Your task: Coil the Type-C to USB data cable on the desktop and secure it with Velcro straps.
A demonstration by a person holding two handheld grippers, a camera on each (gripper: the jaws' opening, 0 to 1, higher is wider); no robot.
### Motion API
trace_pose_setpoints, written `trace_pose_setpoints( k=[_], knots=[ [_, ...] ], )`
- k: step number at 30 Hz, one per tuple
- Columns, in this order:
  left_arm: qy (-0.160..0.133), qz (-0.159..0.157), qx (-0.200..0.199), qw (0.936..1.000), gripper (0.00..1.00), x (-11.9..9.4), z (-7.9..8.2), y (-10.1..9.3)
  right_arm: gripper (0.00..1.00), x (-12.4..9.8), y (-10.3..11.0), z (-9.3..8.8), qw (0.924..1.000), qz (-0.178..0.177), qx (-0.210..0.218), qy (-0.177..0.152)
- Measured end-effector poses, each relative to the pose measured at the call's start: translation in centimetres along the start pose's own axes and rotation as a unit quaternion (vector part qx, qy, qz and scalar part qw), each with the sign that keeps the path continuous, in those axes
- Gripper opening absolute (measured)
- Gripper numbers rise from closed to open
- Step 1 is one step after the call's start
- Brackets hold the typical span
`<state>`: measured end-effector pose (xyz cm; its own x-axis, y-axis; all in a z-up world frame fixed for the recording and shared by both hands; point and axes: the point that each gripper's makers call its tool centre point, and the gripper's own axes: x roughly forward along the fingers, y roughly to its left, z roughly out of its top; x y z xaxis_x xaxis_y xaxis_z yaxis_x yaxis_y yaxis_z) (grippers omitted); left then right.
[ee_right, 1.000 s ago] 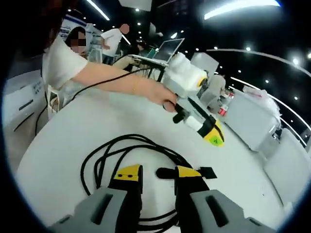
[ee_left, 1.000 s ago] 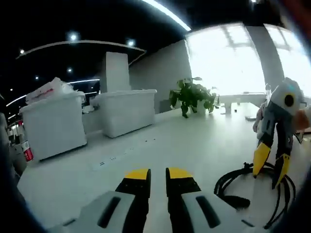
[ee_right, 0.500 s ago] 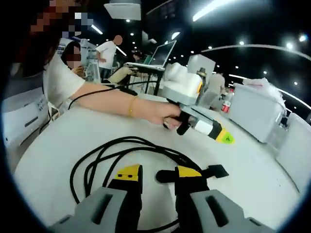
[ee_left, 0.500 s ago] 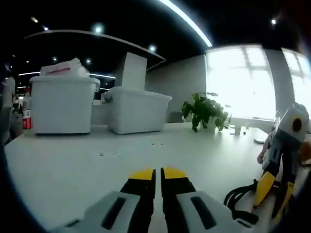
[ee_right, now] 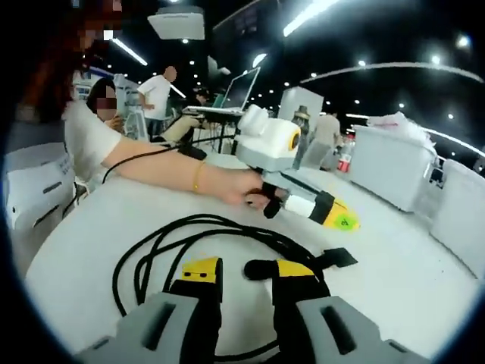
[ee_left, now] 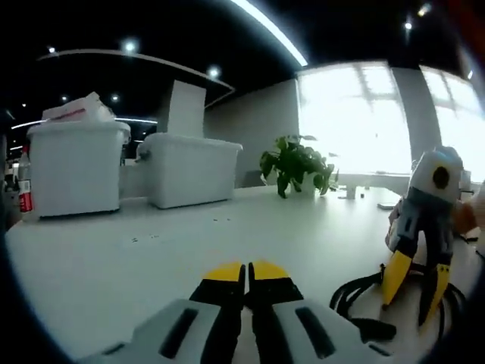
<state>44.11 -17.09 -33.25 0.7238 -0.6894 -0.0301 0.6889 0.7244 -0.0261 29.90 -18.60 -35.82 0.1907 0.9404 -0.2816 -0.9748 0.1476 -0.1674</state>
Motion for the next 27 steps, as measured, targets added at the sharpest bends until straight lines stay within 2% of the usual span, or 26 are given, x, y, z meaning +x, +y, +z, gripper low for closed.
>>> trace_pose_setpoints(
  k=[1,3,6,8,10,15,19,23,25,26,27],
  knots=[
    [-0.008,0.001,-0.004,1.0000,0.06,-0.2,0.2,0.0,0.24,0.1,0.1,0.0,0.9999,0.001,0.014,-0.003],
    [-0.016,-0.002,-0.012,0.9998,0.07,-0.6,0.4,-0.5,0.23,0.4,0.3,0.2,0.9999,-0.001,0.014,-0.006],
    [-0.014,-0.006,0.001,0.9999,0.08,-1.2,0.1,-1.6,0.22,0.4,1.1,0.9,0.9998,-0.001,0.008,-0.016],
    [0.000,-0.003,0.017,0.9999,0.09,-1.7,-0.4,-2.2,0.22,0.3,1.3,1.9,0.9988,-0.013,0.018,-0.044],
    [0.001,-0.004,0.021,0.9998,0.09,-2.2,-0.6,-2.9,0.22,0.0,1.1,2.9,0.9974,-0.024,0.022,-0.064],
    [-0.002,-0.022,0.022,0.9995,0.09,-3.3,-0.6,-4.5,0.26,-0.6,1.0,4.8,0.9900,-0.017,0.081,-0.115],
    [-0.004,-0.008,0.022,0.9997,0.09,-3.2,-0.5,-3.7,0.26,-1.3,0.8,6.4,0.9791,-0.005,0.121,-0.163],
    [-0.029,-0.001,-0.002,0.9996,0.09,-3.2,0.4,-3.0,0.28,-2.7,0.7,8.4,0.9672,-0.001,0.141,-0.212],
    [-0.033,0.004,-0.007,0.9994,0.09,-3.2,0.5,-2.6,0.29,-3.0,1.0,8.6,0.9666,-0.001,0.138,-0.216],
    [-0.033,0.007,-0.008,0.9994,0.09,-3.1,0.5,-2.5,0.29,-3.0,1.2,8.6,0.9681,0.001,0.127,-0.216],
    [-0.034,0.009,-0.009,0.9993,0.09,-3.1,0.5,-2.3,0.29,-2.9,1.9,8.6,0.9713,0.017,0.100,-0.215]
  ],
)
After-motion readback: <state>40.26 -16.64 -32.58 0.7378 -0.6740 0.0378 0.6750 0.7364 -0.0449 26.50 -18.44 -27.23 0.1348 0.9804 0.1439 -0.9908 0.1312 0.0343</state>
